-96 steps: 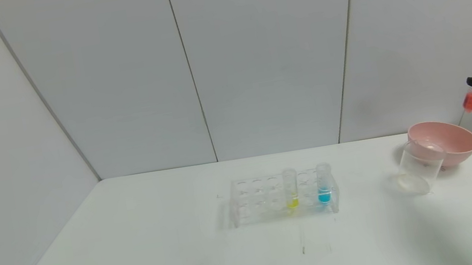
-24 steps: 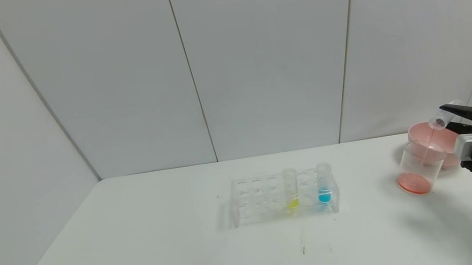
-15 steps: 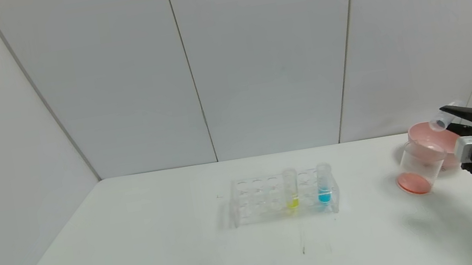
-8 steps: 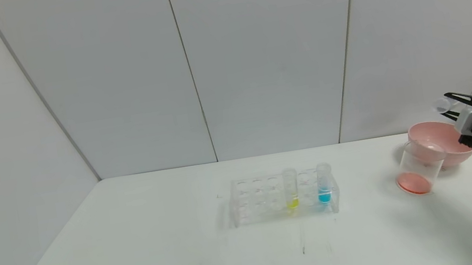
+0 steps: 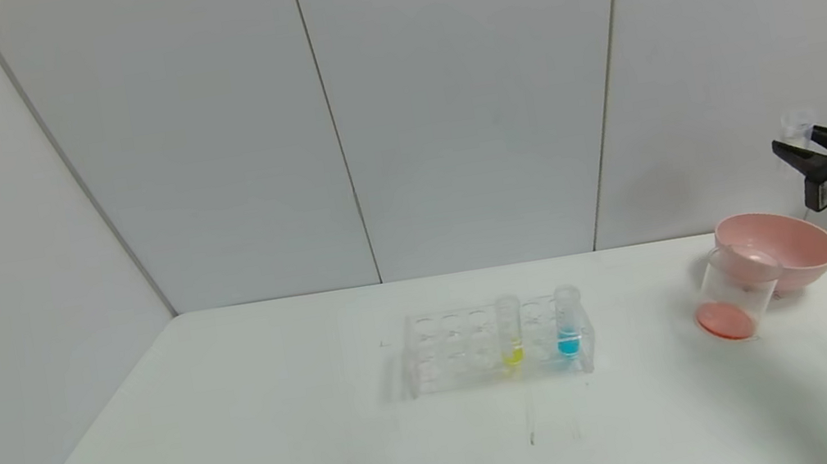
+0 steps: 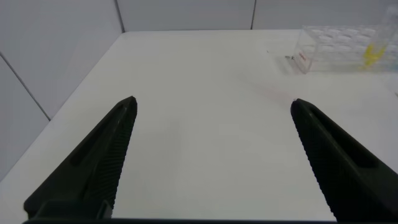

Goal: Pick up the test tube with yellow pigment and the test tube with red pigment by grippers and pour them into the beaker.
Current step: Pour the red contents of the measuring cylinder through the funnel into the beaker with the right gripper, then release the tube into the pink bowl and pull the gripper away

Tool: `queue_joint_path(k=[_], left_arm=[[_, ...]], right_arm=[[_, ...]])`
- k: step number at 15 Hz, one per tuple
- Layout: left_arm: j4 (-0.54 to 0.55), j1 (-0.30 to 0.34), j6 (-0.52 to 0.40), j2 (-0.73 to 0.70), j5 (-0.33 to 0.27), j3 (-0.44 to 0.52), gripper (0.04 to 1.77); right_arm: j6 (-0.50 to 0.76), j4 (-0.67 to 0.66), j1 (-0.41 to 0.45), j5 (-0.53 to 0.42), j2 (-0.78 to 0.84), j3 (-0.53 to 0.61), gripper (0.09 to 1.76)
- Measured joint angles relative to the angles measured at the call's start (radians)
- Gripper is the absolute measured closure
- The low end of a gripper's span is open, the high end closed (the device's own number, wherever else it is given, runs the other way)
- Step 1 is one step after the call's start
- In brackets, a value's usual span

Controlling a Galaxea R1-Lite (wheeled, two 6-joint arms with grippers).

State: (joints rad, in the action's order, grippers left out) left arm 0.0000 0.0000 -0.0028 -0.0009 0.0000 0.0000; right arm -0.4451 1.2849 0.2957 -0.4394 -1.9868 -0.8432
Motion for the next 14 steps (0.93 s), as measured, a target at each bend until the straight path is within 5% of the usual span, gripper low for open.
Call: queue_joint_path(k=[4,10,14], left_arm=[[0.000,0.000,0.000,0.000,0.000,0.000,0.05],[0.000,0.000,0.000,0.000,0.000,0.000,0.05],[0.000,0.000,0.000,0.000,0.000,0.000,0.05]], right_arm=[[0.233,-0.061,-0.018,0.016,-0.005,-0.004,1.35],[0.323,-0.075,0.011,0.017,-0.035,0.001,1.35],[0.328,-0.074,0.016,0.017,-0.044,0.021,0.93]])
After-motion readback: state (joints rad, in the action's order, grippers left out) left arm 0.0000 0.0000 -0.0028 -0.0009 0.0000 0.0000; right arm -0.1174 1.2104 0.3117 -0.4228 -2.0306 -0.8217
